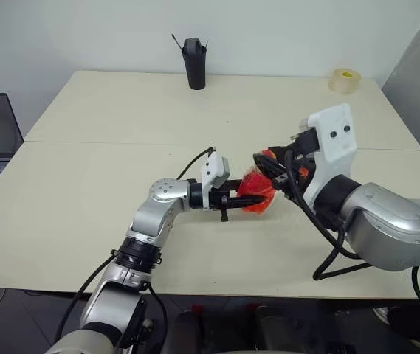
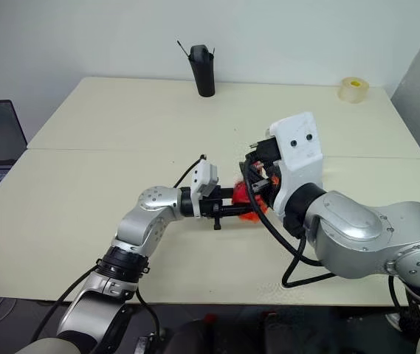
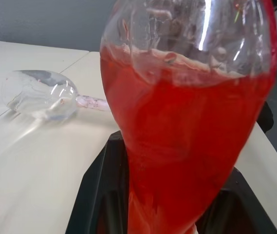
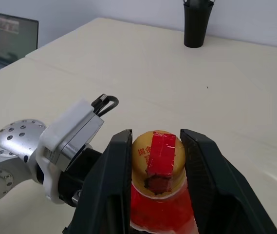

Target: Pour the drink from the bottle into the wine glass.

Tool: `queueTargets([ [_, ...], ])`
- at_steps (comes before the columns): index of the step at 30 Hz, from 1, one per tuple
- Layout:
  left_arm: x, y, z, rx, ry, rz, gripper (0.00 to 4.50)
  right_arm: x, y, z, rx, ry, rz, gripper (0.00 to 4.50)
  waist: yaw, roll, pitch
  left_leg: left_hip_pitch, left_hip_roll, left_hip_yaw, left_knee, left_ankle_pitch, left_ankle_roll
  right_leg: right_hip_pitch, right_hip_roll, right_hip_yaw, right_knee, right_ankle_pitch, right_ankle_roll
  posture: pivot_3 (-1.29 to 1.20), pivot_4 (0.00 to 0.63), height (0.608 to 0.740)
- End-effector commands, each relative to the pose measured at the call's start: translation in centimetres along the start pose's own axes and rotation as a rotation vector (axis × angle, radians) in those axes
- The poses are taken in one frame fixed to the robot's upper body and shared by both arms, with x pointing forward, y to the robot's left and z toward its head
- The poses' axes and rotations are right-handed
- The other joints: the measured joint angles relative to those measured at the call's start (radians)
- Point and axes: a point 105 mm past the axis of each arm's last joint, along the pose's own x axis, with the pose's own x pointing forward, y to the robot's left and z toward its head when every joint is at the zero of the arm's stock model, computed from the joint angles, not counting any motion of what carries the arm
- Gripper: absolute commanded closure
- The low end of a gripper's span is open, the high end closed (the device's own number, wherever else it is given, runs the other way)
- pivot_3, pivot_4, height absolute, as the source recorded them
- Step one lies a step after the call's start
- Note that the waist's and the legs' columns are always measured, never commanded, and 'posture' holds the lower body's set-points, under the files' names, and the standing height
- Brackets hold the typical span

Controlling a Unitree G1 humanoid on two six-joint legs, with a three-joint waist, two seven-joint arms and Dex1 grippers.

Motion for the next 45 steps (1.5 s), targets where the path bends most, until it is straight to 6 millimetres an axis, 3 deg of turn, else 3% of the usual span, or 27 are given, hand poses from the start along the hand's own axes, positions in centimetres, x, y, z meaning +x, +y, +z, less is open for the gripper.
queueTargets([
  [1,0.3,0.0,1.7,0.054,-0.045,-0.015,3.34,-0.1,-1.5,1.1,-0.114,-0.07,0.067,3.31,0.001,0.0,0.0,0.0,0.0,0.0,0.0,0.0,0.0,0.0,0.0,0.0,0.0,0.0,0.0,0.0,0.15,0.74],
  [6,0.4,-0.4,1.8,0.054,-0.044,-0.034,3.35,0.8,-3.9,0.0,-0.255,-0.093,0.314,3.31,0.002,0.0,0.0,0.0,-0.001,0.001,0.0,0.0,0.0,0.0,0.001,-0.002,-0.002,0.0,0.0,0.0,0.15,0.74],
  [13,0.3,-0.4,2.0,0.064,-0.048,-0.026,3.36,-1.0,-5.4,-3.3,-0.313,0.0,0.795,3.31,0.002,0.0,0.0,0.001,-0.001,0.002,0.0,0.0,0.0,0.0,0.001,-0.003,-0.002,0.0,0.001,0.0,0.15,0.74],
  [20,0.2,-0.5,2.1,0.063,-0.052,-0.011,3.37,-0.4,-6.9,-3.4,-0.381,-0.002,0.812,3.31,0.001,0.0,0.001,0.002,0.0,0.002,0.0,0.0,0.0,0.0,0.001,-0.002,0.0,0.0,0.001,0.0,0.15,0.74],
  [28,0.6,-0.4,2.2,0.063,-0.058,-0.028,3.46,-2.4,-4.9,0.6,-0.267,-0.117,0.769,3.31,0.008,0.0,0.001,0.001,-0.001,0.001,0.001,0.0,0.0,0.0,-0.001,-0.001,0.0,0.0,0.001,0.0,0.15,0.74],
  [33,1.2,0.2,2.6,0.088,-0.112,0.006,3.47,-4.0,-3.3,4.3,-0.116,-0.265,0.748,1.63,0.006,0.0,0.001,0.001,0.0,0.001,0.001,0.0,0.0,0.0,-0.001,-0.001,0.001,0.0,0.001,0.0,0.15,0.74],
  [35,1.4,0.4,2.7,0.098,-0.136,0.023,3.47,-4.3,-3.4,5.6,-0.078,-0.338,0.701,0.94,0.006,0.0,0.001,0.001,-0.001,0.001,0.001,0.0,0.0,0.0,-0.001,-0.001,0.001,0.0,0.001,0.0,0.15,0.74],
  [38,1.6,0.7,2.8,0.103,-0.184,0.061,3.47,-4.2,-4.3,5.8,-0.053,-0.366,0.559,0.0,0.008,0.0,0.001,0.001,-0.001,0.001,0.001,0.0,0.0,0.001,-0.001,-0.001,0.001,0.0,0.001,0.0,0.15,0.74],
  [45,2.0,0.6,3.1,0.075,-0.26,0.099,3.47,-2.4,-3.5,3.7,-0.116,-0.322,0.291,0.0,0.004,0.0,0.001,0.001,-0.001,0.002,0.001,0.0,0.0,0.0,-0.001,0.0,0.002,0.001,0.001,0.0,0.15,0.74],
])
